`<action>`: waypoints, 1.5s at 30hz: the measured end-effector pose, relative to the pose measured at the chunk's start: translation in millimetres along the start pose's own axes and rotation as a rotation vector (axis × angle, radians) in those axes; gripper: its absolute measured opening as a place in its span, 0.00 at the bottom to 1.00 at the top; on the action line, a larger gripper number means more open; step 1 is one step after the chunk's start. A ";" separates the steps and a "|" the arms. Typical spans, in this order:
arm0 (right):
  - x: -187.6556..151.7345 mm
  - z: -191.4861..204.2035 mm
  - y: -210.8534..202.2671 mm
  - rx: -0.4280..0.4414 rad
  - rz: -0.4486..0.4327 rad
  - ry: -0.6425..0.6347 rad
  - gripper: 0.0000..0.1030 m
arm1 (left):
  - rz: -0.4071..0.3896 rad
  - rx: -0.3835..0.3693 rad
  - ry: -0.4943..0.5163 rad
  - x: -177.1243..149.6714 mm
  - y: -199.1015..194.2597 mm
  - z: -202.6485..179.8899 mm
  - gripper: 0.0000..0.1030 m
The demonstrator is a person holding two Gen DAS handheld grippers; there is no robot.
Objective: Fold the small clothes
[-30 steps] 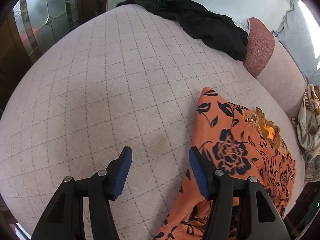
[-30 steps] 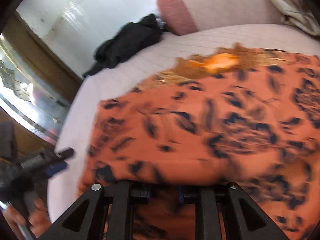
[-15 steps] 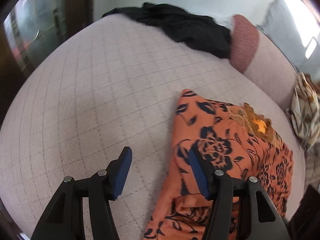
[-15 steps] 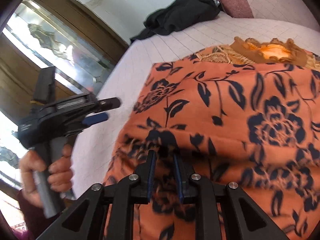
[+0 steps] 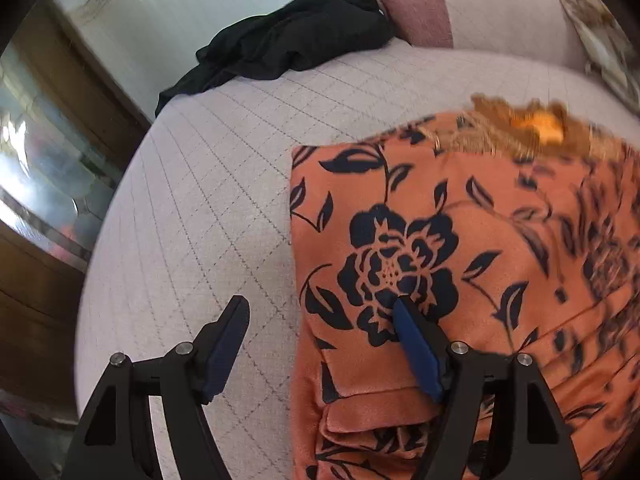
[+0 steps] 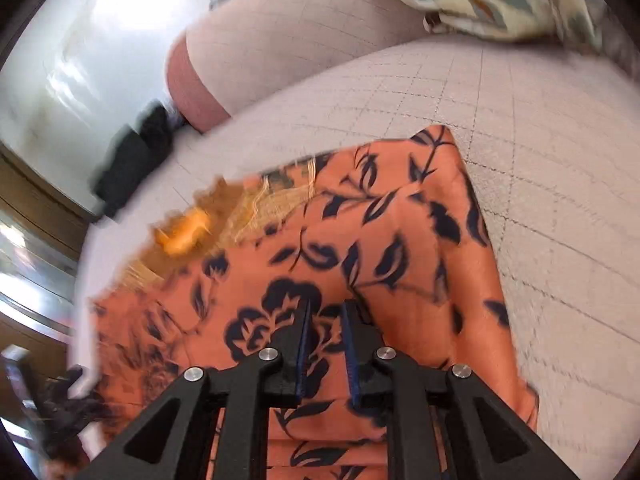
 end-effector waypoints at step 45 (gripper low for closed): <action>-258.8 9.3 -163.2 -0.114 0.323 -0.245 0.60 | 0.061 -0.080 -0.011 -272.1 -124.2 12.7 0.83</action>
Point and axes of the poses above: each gripper's, at about its wrist camera, not at the fingertips, and y roughly the way its jaws point, z to its left, x to its top, the point moved 3 cm from there along y, roughly the way its jaws point, and after that the axes turned 12 degrees about x, right-handed, at the moved point
